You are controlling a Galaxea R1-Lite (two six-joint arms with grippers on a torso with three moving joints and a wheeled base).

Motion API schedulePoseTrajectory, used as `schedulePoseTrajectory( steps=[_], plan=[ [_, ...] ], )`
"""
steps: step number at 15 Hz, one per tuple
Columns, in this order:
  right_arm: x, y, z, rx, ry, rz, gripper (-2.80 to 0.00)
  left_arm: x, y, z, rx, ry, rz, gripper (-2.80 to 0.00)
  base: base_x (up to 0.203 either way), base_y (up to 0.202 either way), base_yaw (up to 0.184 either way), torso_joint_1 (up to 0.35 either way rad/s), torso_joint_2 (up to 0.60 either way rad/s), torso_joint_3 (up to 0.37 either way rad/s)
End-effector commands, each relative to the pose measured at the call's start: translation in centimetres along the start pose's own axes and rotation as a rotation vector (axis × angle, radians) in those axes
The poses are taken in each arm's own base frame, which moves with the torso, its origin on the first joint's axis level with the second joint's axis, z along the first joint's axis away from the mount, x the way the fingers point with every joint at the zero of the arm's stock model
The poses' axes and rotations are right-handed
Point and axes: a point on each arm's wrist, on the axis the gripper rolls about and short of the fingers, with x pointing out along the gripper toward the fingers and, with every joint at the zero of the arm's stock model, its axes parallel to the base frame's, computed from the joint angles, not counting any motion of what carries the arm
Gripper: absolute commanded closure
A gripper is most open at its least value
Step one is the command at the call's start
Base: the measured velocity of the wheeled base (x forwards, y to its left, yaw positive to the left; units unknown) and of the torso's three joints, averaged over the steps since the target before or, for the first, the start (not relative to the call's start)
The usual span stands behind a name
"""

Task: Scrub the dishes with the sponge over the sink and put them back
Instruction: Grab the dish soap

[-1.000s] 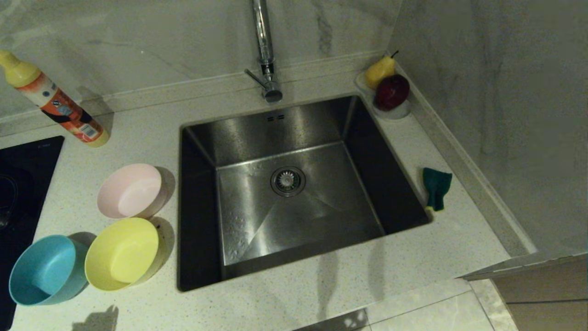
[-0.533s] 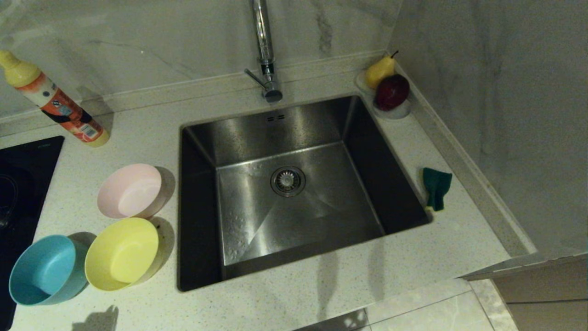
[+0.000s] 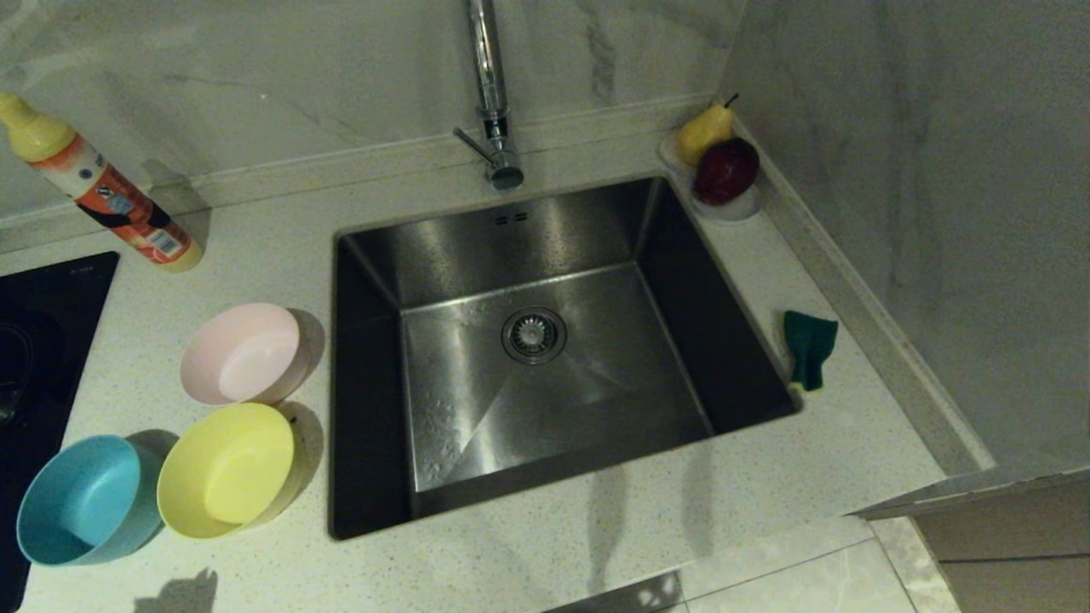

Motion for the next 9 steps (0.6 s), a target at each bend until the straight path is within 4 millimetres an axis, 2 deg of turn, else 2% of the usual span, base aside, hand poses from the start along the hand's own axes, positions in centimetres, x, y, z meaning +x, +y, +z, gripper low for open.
schedulePoseTrajectory(
  steps=[1, 2, 4, 7, 9],
  plan=[
    [0.0, 0.0, 0.0, 0.000, 0.000, 0.001, 0.00, -0.2, 0.0, 3.4, -0.001, -0.061, 0.017, 0.00, 0.000, 0.000, 0.000, 0.000, 0.00, 0.000],
    [0.0, 0.0, 0.0, 0.000, 0.000, 0.000, 0.00, -0.4, -0.1, 6.0, -0.003, -0.102, 0.024, 0.00, 0.000, 0.000, 0.000, 0.000, 0.00, 0.000],
    [0.0, 0.0, 0.0, 0.000, 0.001, 0.001, 0.00, 0.9, -0.1, 10.1, -0.004, -0.086, 0.055, 0.00, 0.000, 0.000, 0.000, 0.000, 0.00, 0.000],
    [0.0, 0.0, 0.0, 0.000, 0.001, 0.001, 0.00, 5.6, -0.3, 14.2, -0.008, 0.013, 0.138, 0.00, 0.000, 0.000, 0.000, 0.000, 0.00, 0.000],
    [0.0, 0.0, 0.0, 0.000, 0.000, 0.001, 0.00, 9.8, -0.4, 15.8, -0.014, 0.066, 0.173, 0.00, 0.000, 0.000, 0.000, 0.000, 0.00, 0.000]
  ],
)
